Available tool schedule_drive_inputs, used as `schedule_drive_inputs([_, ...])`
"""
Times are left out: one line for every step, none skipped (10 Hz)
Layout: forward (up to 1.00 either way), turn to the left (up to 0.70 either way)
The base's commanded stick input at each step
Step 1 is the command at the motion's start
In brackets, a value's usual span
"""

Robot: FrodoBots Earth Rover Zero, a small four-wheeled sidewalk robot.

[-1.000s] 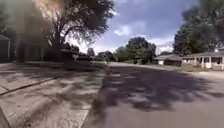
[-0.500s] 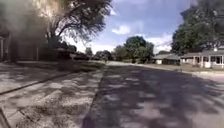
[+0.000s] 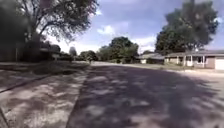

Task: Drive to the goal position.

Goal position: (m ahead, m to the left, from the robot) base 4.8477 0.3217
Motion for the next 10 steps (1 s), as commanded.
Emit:
schedule_drive_inputs([1.00, 0.00])
schedule_drive_inputs([1.00, 0.00])
schedule_drive_inputs([1.00, 0.00])
schedule_drive_inputs([1.00, 0.00])
schedule_drive_inputs([1.00, 0.00])
schedule_drive_inputs([1.00, 0.00])
schedule_drive_inputs([1.00, 0.02])
schedule_drive_inputs([1.00, 0.16])
schedule_drive_inputs([1.00, 0.33])
schedule_drive_inputs([1.00, 0.15])
